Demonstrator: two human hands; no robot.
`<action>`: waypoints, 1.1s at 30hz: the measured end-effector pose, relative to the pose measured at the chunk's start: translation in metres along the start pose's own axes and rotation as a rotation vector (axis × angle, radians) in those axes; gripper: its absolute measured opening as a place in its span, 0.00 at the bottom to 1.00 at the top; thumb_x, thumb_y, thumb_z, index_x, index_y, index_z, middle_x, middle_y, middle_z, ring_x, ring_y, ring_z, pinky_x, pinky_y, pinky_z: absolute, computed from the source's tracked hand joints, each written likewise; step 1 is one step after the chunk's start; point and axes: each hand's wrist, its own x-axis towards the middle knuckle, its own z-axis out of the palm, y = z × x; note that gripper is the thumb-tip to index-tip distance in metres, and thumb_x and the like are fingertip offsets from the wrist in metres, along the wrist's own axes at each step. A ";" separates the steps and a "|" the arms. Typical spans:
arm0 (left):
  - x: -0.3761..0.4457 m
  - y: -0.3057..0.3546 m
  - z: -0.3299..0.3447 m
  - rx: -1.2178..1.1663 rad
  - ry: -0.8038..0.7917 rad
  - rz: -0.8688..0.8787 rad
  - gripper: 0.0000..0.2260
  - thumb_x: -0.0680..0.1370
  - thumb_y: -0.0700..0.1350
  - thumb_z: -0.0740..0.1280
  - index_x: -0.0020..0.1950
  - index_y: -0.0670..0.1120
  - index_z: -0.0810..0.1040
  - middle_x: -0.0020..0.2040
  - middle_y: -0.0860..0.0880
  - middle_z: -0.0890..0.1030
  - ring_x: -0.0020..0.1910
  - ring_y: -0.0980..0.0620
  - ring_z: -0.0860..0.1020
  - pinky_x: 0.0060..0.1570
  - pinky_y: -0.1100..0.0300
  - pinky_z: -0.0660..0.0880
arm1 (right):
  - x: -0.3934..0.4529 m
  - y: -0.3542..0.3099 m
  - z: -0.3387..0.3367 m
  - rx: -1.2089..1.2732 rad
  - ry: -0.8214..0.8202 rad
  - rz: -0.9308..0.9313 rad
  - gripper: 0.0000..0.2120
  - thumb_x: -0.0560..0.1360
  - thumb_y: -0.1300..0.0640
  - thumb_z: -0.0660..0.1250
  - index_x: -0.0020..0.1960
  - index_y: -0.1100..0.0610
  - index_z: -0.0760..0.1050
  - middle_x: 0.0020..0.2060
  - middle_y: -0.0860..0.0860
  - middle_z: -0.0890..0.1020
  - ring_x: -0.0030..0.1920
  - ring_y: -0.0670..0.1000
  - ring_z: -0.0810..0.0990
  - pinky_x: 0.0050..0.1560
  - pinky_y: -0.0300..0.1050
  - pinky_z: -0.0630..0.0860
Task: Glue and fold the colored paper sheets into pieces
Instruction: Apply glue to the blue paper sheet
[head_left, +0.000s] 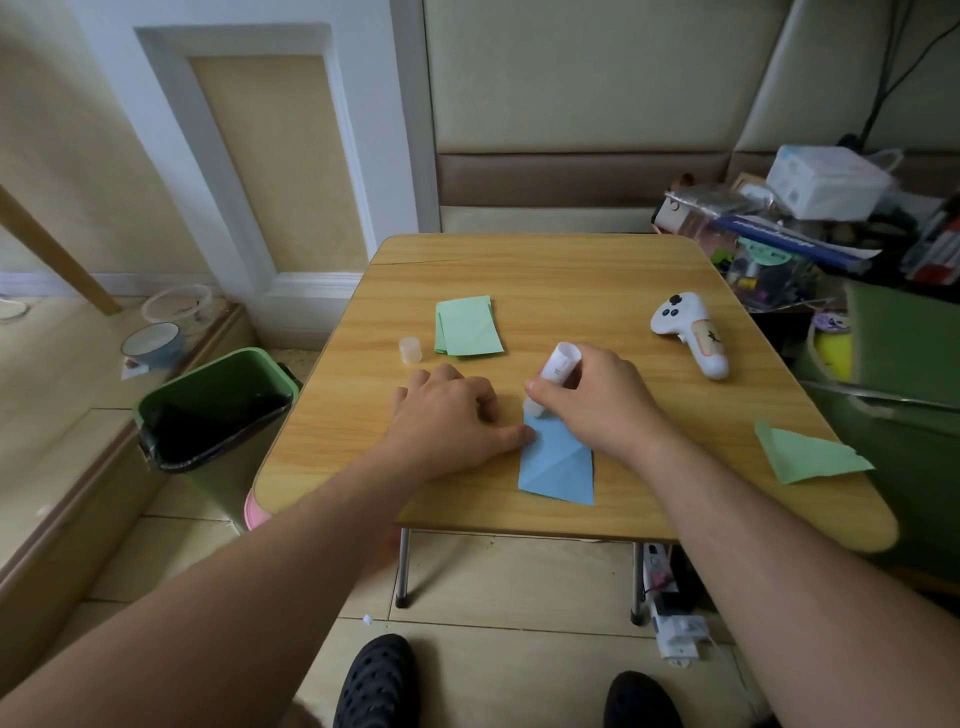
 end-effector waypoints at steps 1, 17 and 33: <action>0.000 0.000 0.001 -0.006 0.003 -0.002 0.22 0.67 0.76 0.67 0.45 0.60 0.75 0.53 0.54 0.72 0.60 0.48 0.68 0.59 0.49 0.65 | 0.000 -0.001 0.000 -0.025 0.001 -0.008 0.12 0.76 0.43 0.73 0.50 0.51 0.79 0.43 0.45 0.83 0.45 0.45 0.81 0.42 0.44 0.76; 0.000 0.003 0.003 0.020 0.015 -0.008 0.27 0.62 0.80 0.67 0.44 0.59 0.74 0.53 0.54 0.72 0.59 0.48 0.68 0.57 0.50 0.64 | 0.005 -0.002 0.001 -0.130 -0.075 -0.024 0.12 0.78 0.44 0.71 0.49 0.53 0.76 0.43 0.46 0.81 0.44 0.47 0.80 0.39 0.44 0.73; -0.005 0.012 0.007 0.125 -0.019 -0.036 0.31 0.62 0.83 0.60 0.50 0.60 0.70 0.56 0.52 0.69 0.62 0.45 0.66 0.61 0.46 0.65 | 0.003 -0.004 -0.009 -0.020 -0.027 0.040 0.10 0.78 0.45 0.70 0.47 0.52 0.75 0.42 0.46 0.81 0.42 0.46 0.79 0.37 0.44 0.69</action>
